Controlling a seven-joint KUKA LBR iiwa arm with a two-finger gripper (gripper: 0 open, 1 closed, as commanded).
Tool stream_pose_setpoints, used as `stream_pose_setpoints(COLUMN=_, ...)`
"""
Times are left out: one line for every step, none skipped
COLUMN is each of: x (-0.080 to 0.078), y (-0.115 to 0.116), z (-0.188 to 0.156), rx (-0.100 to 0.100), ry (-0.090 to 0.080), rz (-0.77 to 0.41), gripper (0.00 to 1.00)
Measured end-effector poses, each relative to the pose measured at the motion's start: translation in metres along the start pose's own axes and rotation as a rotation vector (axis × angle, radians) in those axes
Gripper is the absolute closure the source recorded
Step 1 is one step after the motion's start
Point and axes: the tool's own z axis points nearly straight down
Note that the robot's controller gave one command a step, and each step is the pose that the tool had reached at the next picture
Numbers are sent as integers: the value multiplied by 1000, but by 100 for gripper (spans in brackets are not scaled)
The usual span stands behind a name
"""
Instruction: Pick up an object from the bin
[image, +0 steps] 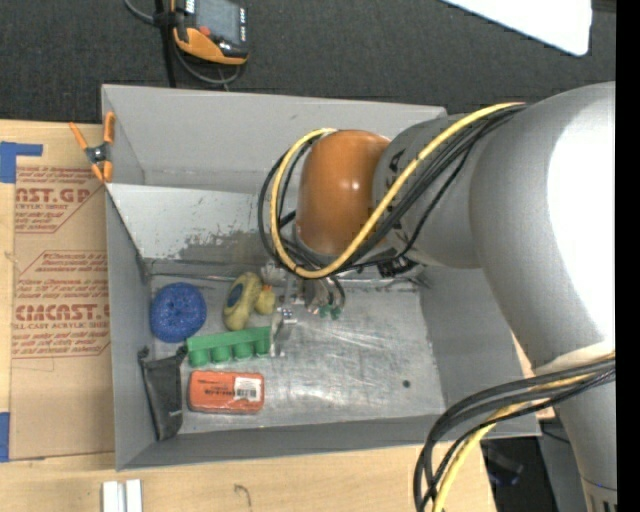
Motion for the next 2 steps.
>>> stream_pose_setpoints(x=12, y=27, z=33, rx=-1, ry=8, rz=-84, gripper=100)
stream_pose_setpoints(x=12, y=27, z=33, rx=-1, ry=8, rz=-85, gripper=100)
